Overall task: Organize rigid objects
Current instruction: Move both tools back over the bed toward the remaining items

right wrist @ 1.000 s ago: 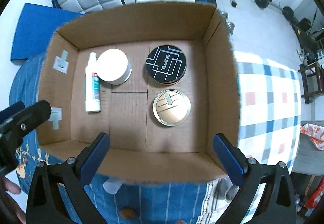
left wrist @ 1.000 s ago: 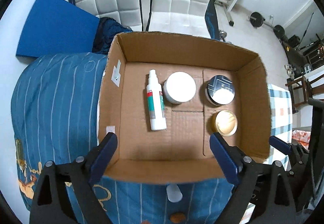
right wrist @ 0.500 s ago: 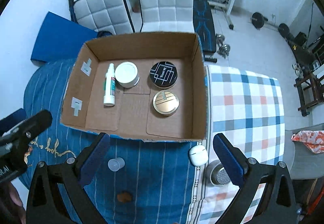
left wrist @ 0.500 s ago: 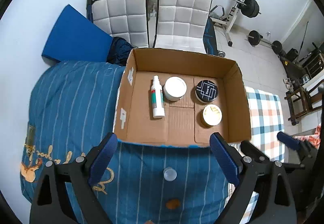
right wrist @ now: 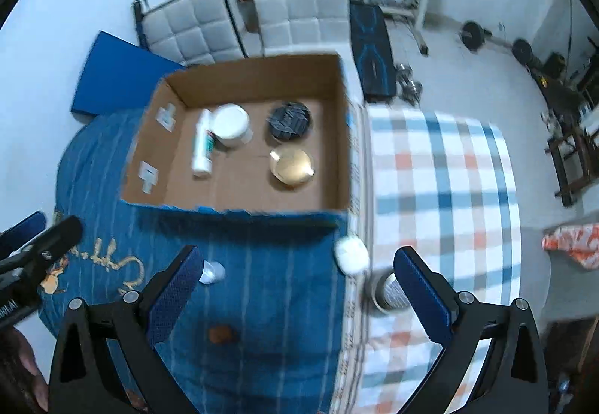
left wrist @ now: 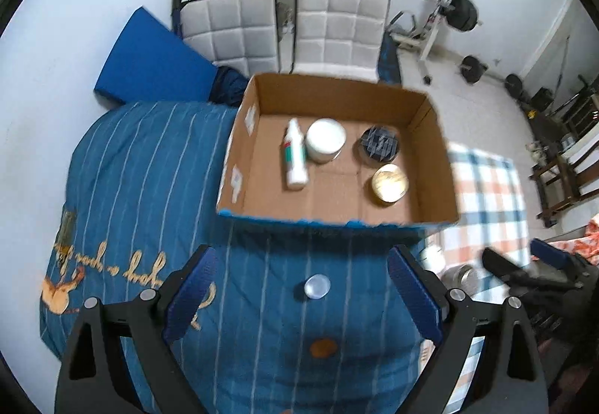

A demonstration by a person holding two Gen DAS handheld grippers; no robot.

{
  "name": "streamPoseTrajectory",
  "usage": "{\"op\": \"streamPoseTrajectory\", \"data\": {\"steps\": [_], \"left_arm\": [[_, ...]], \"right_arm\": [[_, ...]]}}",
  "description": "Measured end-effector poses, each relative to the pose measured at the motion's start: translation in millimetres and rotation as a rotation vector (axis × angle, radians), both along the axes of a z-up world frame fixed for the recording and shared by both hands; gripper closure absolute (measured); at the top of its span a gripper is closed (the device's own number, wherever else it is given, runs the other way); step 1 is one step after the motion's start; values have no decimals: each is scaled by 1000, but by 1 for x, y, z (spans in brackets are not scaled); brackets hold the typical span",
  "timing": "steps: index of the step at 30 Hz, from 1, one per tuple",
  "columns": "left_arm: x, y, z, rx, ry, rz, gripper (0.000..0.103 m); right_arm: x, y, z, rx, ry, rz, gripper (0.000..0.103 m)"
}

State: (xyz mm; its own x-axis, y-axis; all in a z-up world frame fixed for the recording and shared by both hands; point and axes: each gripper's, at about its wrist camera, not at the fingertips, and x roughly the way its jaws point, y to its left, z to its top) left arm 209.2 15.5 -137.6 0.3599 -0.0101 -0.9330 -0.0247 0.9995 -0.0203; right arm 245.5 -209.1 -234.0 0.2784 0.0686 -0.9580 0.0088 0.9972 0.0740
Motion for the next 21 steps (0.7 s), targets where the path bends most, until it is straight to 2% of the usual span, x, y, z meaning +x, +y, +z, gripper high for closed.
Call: {"op": "streamPoseTrajectory", "data": {"steps": [3, 8, 9, 12, 14, 15, 17, 18, 20, 21], "left_arm": [[-7, 2, -37, -10, 79, 19, 10], [-21, -6, -130, -18, 286, 16, 10], [-25, -8, -142, -23, 311, 13, 11], [-38, -20, -184, -28, 405, -12, 24], [-43, -25, -200, -26, 436, -23, 24], [-46, -28, -207, -21, 450, -26, 25], [-51, -34, -221, -18, 487, -44, 25], [-54, -37, -227, -9, 501, -52, 25], [-58, -41, -236, -5, 520, -61, 26], [-59, -43, -240, -3, 530, -62, 34]], "right_arm": [[-10, -32, -32, -26, 78, -64, 0], [-21, -83, -116, -57, 247, -171, 0], [-21, -92, -133, -48, 278, -193, 0], [-20, -109, -175, -16, 347, -253, 0], [-17, -113, -191, -9, 358, -272, 2], [-15, -113, -197, -7, 360, -274, 4], [-11, -112, -208, -9, 376, -274, 14], [-10, -111, -213, -20, 392, -271, 27], [-7, -110, -220, -39, 408, -270, 29], [-7, -109, -221, -43, 406, -268, 29]]}}
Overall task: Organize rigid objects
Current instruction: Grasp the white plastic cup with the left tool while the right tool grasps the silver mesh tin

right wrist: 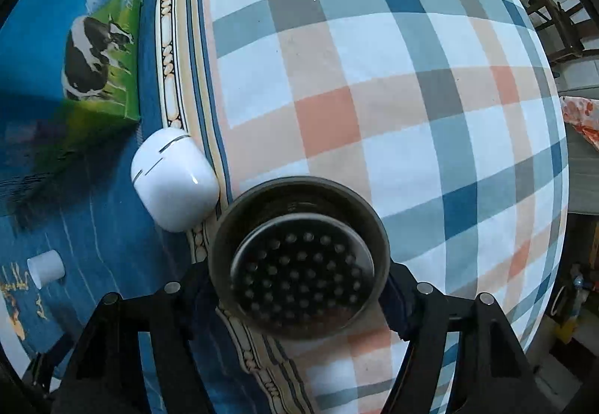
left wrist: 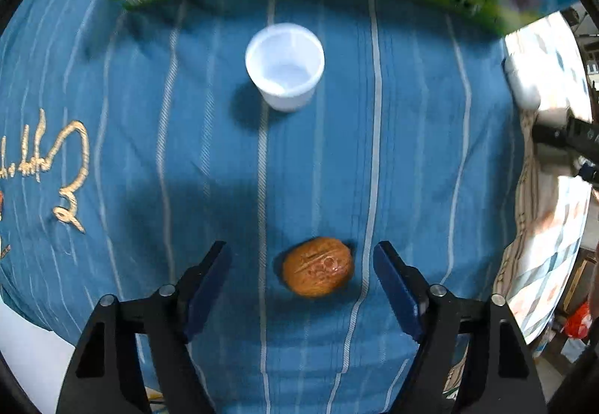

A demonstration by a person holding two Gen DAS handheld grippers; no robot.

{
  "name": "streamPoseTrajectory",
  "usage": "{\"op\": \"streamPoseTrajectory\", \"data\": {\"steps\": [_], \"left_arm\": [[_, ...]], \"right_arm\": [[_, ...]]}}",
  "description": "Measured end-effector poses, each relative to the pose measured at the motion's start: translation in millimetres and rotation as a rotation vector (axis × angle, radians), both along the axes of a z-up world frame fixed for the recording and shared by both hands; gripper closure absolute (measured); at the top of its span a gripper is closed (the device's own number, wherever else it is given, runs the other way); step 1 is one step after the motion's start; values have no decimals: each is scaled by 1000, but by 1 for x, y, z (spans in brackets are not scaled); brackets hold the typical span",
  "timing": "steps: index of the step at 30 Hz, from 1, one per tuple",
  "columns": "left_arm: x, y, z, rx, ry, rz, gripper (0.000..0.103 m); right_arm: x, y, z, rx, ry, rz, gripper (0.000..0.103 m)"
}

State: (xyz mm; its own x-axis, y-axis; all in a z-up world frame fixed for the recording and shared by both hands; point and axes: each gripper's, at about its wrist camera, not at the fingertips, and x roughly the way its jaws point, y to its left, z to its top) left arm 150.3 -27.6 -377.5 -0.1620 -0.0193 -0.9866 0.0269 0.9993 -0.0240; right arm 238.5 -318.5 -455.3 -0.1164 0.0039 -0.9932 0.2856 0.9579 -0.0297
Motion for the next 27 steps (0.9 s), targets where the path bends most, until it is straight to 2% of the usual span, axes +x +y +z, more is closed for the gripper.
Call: {"op": "streamPoseTrajectory", "data": {"steps": [3, 4, 7, 11, 13, 19, 25, 27], "left_arm": [[-5, -5, -13, -2, 36, -13, 54], [-6, -7, -16, 0, 48, -17, 55], [-4, 2, -9, -20, 24, 44, 55], [10, 27, 14, -115, -38, 180, 55], [19, 34, 22, -120, -59, 200, 50], [57, 38, 14, -75, -55, 189, 49], [85, 22, -5, -14, -33, 107, 50], [89, 20, -8, -16, -41, 97, 50]], "right_arm": [[-1, 3, 1, -3, -9, 19, 29], [-3, 3, 2, -3, -12, 25, 30], [-13, 10, 2, 1, 6, 60, 30], [-34, 33, 5, 46, 39, 125, 30], [-43, 48, 4, 84, 58, 149, 30], [-48, 88, 3, 104, 44, 195, 30], [-31, 99, 4, 114, 54, 173, 29], [-26, 99, 4, 113, 63, 168, 28]]}}
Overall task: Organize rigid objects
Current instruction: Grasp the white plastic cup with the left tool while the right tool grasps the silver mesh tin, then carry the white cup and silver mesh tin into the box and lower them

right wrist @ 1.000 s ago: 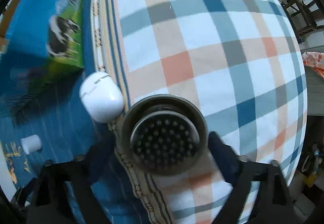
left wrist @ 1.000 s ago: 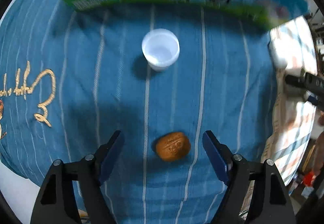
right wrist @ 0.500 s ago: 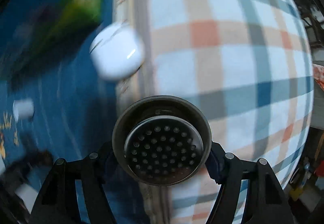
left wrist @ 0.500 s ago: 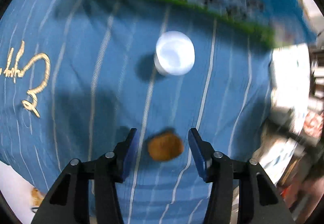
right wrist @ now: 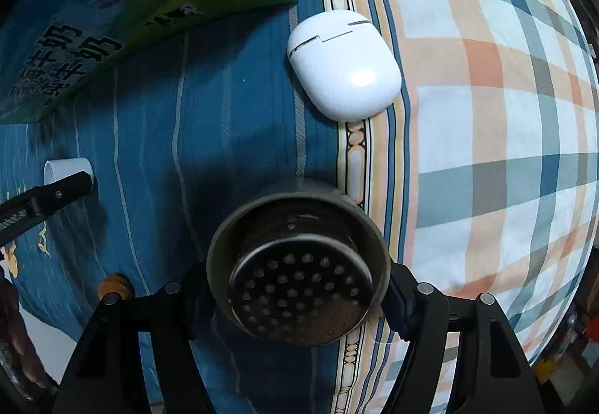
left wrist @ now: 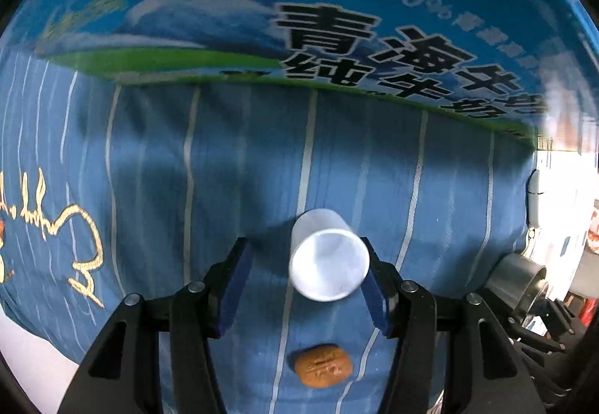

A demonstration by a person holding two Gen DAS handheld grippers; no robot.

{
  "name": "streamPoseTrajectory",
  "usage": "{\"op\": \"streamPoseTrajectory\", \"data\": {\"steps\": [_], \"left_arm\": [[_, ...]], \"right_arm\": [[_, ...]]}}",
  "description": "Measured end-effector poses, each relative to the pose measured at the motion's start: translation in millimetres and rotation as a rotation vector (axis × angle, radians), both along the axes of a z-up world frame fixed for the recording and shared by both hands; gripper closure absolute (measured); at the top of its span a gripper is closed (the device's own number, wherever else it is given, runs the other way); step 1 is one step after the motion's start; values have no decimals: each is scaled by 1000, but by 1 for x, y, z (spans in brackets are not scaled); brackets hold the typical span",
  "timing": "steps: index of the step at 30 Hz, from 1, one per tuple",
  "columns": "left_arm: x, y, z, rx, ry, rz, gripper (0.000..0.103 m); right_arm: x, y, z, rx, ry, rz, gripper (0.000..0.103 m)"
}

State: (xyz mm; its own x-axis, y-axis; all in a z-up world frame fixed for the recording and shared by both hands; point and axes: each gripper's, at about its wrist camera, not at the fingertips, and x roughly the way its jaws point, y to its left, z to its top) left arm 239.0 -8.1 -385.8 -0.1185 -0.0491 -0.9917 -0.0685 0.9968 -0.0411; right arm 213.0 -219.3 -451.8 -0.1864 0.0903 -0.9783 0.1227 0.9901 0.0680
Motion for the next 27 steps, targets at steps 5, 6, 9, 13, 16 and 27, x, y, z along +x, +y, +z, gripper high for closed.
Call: {"op": "streamPoseTrajectory", "data": {"steps": [5, 6, 9, 13, 16, 27], "left_arm": [[8, -11, -2, -7, -17, -10, 70], [10, -12, -5, -3, -22, -12, 74], [15, -21, -2, 6, -38, -17, 74], [13, -27, 12, 4, -64, -11, 74], [11, -32, 22, 6, -90, -18, 74], [-12, -52, 67, -23, -160, -30, 74]], "right_arm": [[11, 2, 2, -17, -12, 25, 29], [13, 0, 2, -20, -14, 30, 29], [10, -2, 3, -32, -16, 50, 29], [12, 1, 5, -28, -14, 53, 30], [-1, 4, 7, -20, -17, 54, 30], [-17, 25, 36, 37, -73, 106, 30]]}}
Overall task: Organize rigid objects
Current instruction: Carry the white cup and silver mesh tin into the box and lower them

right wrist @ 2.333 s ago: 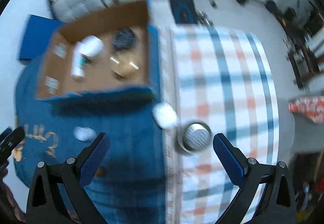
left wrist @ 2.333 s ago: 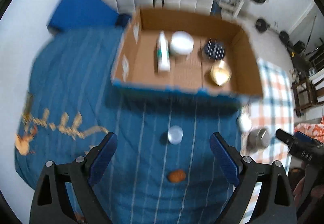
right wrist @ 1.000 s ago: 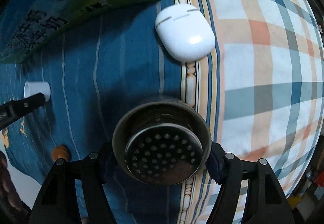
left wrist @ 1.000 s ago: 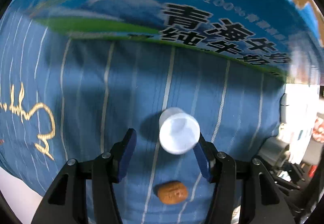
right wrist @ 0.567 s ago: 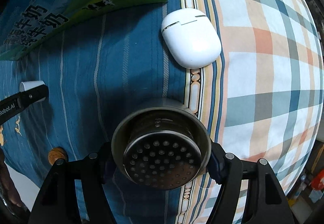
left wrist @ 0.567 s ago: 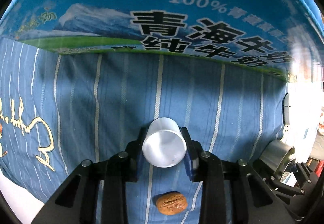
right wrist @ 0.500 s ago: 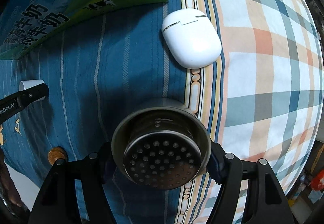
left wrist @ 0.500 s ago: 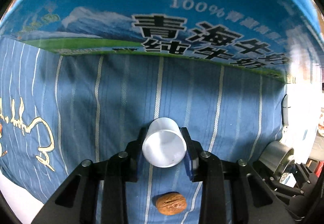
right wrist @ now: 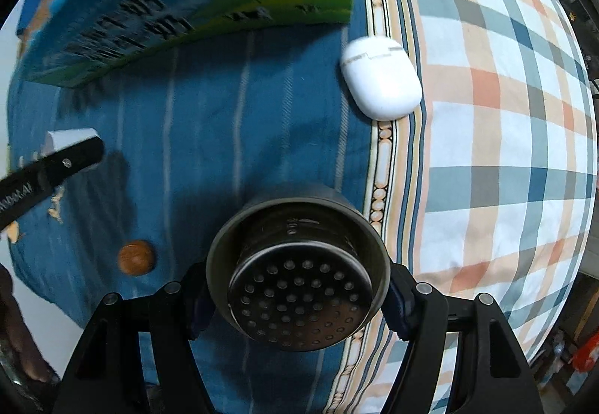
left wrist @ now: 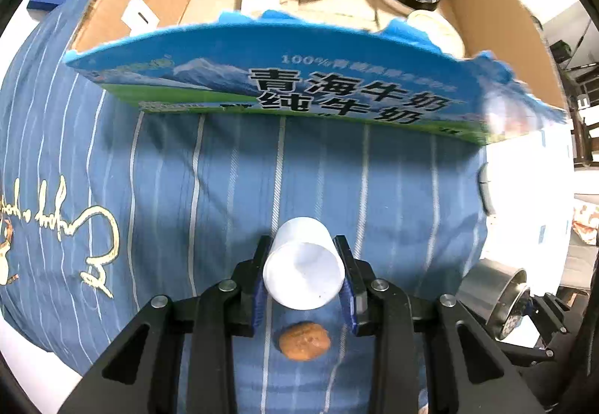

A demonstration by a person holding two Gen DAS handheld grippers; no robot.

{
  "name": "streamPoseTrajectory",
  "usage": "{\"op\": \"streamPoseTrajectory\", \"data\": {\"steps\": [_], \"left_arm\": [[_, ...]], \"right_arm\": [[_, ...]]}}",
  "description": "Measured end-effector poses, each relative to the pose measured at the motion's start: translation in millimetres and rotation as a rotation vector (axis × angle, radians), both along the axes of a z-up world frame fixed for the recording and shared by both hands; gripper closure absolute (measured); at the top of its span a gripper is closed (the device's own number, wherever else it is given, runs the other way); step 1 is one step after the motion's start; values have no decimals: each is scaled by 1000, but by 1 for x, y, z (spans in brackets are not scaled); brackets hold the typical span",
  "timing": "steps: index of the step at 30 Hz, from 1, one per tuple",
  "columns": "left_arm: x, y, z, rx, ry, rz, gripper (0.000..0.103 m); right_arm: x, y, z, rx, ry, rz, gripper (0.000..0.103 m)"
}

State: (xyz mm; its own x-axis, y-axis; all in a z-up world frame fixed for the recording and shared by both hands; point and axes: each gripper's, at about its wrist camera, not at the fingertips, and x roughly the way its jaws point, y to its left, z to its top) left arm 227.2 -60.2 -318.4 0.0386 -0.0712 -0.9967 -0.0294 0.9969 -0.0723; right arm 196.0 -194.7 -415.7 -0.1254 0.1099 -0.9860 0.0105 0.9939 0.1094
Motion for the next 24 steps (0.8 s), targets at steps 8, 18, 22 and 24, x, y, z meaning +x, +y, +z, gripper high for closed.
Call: {"op": "streamPoseTrajectory", "data": {"steps": [8, 18, 22, 24], "left_arm": [[-8, 8, 46, -46, -69, -3, 74], [-8, 45, 130, -177, -199, 19, 74], [14, 57, 157, -193, -245, 22, 74], [27, 67, 164, -187, -260, 30, 74]], "right_arm": [[1, 8, 48, 40, -76, 34, 30], [30, 25, 123, 141, -198, 73, 30], [53, 35, 151, 181, -236, 81, 30], [66, 47, 151, 193, -246, 80, 30]]}}
